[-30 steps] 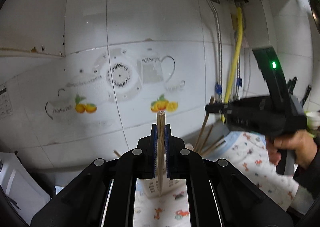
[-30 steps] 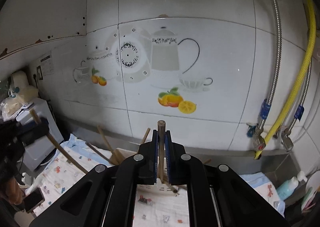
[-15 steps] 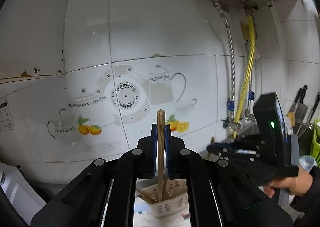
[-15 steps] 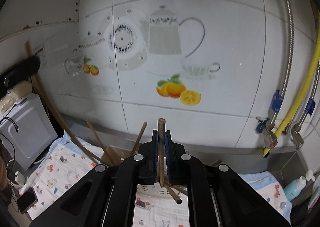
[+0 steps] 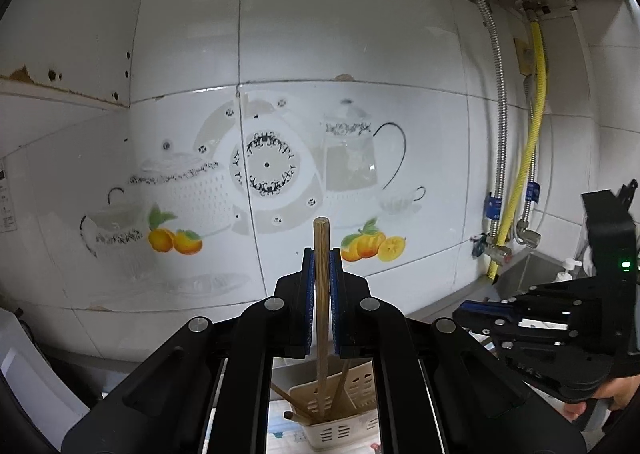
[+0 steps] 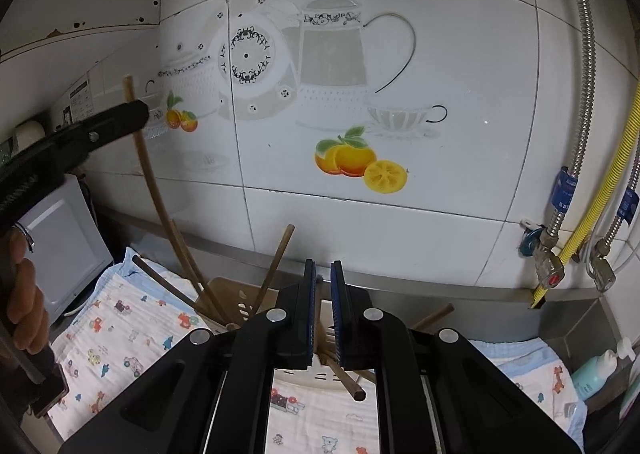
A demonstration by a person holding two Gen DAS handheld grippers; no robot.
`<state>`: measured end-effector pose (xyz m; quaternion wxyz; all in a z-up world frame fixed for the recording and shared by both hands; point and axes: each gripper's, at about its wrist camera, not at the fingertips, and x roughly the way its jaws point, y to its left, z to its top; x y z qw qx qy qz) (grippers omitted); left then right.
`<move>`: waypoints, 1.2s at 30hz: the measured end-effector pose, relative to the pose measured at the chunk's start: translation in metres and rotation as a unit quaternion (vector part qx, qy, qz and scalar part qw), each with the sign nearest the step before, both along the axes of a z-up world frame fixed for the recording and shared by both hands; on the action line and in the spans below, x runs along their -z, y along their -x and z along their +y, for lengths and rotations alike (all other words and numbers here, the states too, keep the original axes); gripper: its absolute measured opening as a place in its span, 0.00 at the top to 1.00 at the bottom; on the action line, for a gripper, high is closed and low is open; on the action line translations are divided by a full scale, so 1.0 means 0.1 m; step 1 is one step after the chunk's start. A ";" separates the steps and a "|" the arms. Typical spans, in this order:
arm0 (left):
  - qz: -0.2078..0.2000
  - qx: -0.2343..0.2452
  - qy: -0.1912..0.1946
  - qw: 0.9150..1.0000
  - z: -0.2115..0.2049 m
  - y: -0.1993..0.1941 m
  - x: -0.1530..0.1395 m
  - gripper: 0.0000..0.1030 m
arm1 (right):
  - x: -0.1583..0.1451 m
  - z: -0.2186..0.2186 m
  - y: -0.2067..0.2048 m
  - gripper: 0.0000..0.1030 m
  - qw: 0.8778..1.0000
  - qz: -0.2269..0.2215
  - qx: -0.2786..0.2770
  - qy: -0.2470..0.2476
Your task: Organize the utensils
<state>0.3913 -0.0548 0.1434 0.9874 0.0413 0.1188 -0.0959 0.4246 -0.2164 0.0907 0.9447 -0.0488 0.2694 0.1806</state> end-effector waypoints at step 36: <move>0.067 -0.018 0.027 0.997 0.27 0.33 0.32 0.58 | -0.05 -0.20 0.85 0.44 0.999 -0.026 0.017 -0.008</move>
